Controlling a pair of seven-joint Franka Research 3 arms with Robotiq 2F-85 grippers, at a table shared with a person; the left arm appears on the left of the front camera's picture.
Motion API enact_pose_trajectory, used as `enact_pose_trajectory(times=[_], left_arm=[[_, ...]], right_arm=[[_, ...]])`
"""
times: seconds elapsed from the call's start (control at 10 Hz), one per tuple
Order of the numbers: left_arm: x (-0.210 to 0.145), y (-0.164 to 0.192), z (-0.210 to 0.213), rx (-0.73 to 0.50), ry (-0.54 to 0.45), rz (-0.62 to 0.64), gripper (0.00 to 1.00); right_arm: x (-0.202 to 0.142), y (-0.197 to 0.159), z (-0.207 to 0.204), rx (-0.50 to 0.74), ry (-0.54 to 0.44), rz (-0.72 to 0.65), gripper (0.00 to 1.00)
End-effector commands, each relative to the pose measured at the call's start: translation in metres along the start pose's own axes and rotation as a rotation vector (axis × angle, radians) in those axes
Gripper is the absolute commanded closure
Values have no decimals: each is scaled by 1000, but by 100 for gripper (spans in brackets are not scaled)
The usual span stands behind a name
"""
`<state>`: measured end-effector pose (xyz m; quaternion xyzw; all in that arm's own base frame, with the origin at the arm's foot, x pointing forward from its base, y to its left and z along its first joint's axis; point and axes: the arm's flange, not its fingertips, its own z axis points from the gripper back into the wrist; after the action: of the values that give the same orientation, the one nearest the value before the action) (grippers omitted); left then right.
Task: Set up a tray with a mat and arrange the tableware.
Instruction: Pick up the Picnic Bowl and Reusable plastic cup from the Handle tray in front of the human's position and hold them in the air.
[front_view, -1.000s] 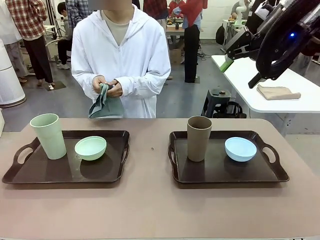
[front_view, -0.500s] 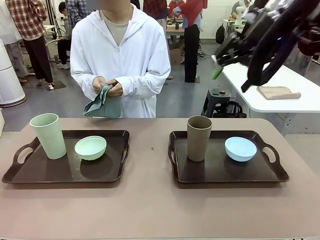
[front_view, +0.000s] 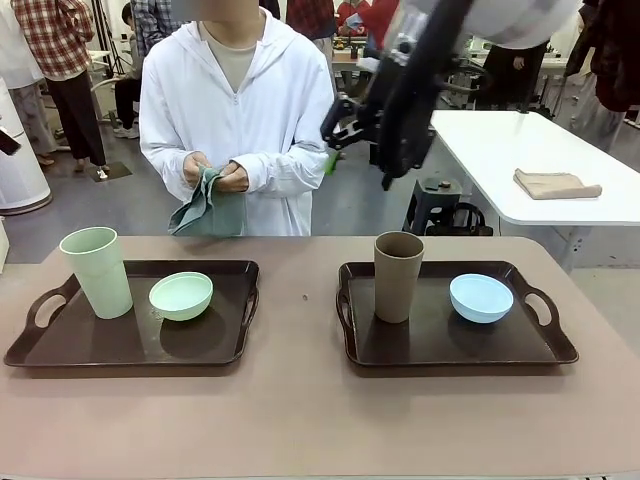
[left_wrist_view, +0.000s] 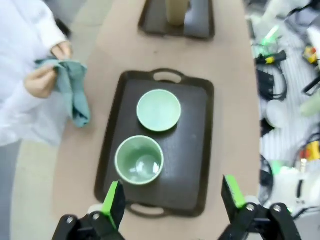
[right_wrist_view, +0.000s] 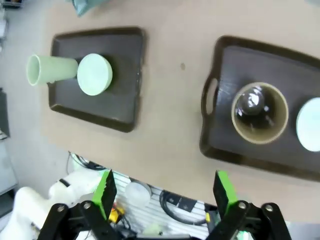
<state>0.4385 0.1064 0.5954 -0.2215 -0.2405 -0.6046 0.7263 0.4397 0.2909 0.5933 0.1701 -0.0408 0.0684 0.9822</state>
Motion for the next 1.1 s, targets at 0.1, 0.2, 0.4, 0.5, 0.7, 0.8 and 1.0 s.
enact_pose_trajectory(times=[0.1,0.2,0.4,0.5,0.7,0.8,1.0], left_arm=[[-7,23,6,-118,-103,-35,0],[-15,8,1,-38,-44,-17,0],[-15,8,1,-38,-44,-17,0],[-15,8,1,-38,-44,-17,0],[-16,14,5,-58,-61,-27,0],[-44,30,2,-92,-77,-134,0],[-82,49,-10,-96,-131,-164,0]], right_arm=[[43,36,-9,0,46,26,0],[43,31,-5,32,79,86,0],[30,23,-18,5,32,29,0],[30,23,-18,5,32,29,0],[40,29,-16,18,43,44,0],[48,37,-40,-33,68,9,0],[64,73,-74,-119,87,54,0]])
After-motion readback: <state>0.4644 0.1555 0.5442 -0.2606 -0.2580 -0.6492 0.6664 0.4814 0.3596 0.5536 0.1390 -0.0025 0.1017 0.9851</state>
